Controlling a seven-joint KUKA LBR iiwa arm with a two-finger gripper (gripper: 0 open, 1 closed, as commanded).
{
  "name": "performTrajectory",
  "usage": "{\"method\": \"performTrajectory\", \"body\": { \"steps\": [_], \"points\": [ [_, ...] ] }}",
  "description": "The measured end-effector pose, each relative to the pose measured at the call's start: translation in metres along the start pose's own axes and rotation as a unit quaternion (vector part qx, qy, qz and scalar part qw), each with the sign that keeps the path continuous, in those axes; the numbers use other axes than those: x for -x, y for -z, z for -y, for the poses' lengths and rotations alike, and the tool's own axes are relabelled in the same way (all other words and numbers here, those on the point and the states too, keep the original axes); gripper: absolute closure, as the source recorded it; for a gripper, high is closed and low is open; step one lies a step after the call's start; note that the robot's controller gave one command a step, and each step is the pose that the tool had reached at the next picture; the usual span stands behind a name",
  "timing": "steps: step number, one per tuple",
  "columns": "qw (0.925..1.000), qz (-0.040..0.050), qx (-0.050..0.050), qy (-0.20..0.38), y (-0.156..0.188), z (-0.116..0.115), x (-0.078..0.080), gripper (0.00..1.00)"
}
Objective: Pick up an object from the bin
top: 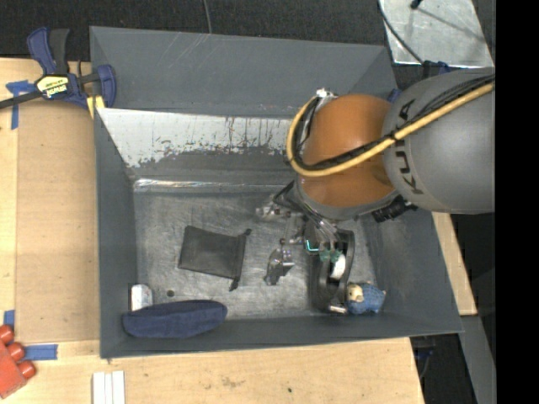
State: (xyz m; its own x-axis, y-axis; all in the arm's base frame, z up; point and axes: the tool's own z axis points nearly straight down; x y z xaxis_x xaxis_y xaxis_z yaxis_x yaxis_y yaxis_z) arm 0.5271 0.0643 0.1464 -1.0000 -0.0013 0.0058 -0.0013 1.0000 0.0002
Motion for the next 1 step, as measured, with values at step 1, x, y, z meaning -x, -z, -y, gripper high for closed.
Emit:
{"method": "performTrajectory", "body": {
  "steps": [1],
  "points": [
    [0.9929, 0.0047, -0.001, 0.119, -0.0730, -0.0616, 0.0314, 0.00]
  ]
}}
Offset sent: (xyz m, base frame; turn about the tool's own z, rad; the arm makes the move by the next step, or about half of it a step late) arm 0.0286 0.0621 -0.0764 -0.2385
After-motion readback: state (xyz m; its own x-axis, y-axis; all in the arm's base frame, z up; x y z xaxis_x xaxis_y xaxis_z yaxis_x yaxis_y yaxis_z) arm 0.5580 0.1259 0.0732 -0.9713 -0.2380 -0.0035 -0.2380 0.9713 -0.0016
